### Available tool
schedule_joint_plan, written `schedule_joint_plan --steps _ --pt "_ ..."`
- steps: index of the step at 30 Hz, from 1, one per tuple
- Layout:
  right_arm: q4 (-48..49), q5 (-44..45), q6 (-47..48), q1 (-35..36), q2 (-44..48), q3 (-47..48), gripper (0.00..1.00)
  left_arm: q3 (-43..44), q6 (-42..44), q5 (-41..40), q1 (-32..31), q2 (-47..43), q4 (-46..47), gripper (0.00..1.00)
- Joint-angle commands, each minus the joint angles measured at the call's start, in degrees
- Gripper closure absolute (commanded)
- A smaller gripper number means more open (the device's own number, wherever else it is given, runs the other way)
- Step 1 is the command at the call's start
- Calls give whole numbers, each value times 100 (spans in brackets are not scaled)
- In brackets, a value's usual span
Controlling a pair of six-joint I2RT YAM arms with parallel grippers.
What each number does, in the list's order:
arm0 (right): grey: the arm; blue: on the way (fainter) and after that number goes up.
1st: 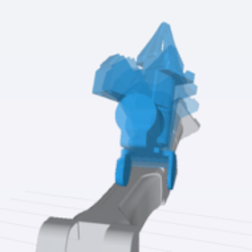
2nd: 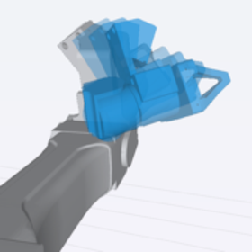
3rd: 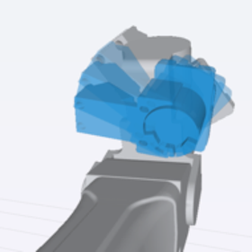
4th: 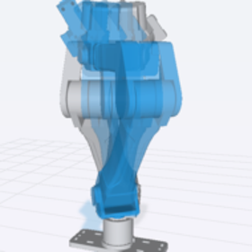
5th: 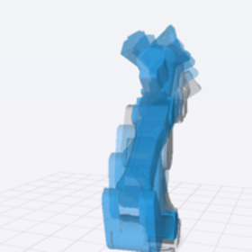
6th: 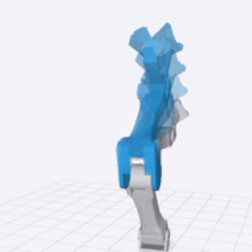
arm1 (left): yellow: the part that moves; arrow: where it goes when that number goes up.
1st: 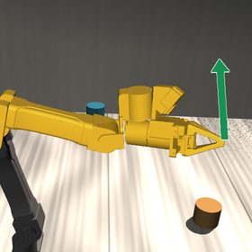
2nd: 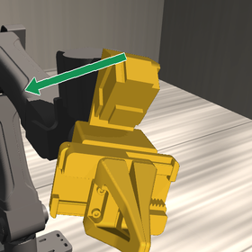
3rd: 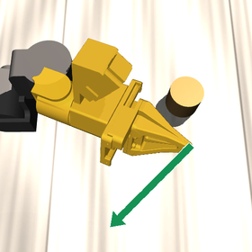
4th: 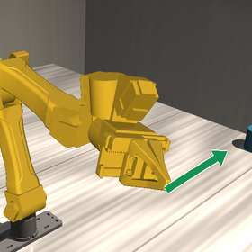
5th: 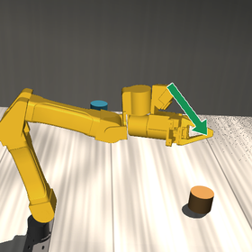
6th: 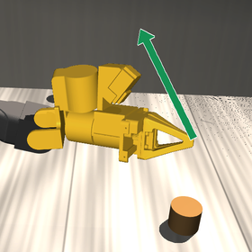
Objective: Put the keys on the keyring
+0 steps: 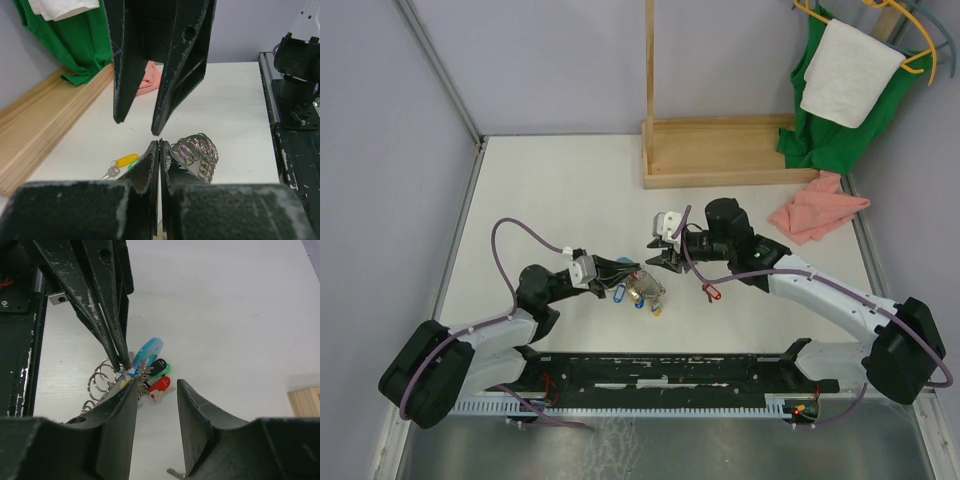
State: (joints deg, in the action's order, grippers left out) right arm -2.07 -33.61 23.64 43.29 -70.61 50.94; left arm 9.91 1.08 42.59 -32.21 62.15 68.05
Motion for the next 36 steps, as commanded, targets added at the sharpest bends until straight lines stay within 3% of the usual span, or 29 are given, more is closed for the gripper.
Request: schedule_joint_plan --steps 1,15,25,36 --pt "388 -703 -145 -10 -178 -102 55 -15 -190 -104 21 99 1005 97" --pt "946 -1252 -453 -7 -407 -427 58 -112 -499 -381 17 201 1063 97" --pt "1518 -1395 -806 -10 -460 -540 68 -173 -760 -307 9 352 1372 97" --pt "1670 -1435 -1125 -6 -335 -655 64 -183 -676 -680 9 410 1106 97"
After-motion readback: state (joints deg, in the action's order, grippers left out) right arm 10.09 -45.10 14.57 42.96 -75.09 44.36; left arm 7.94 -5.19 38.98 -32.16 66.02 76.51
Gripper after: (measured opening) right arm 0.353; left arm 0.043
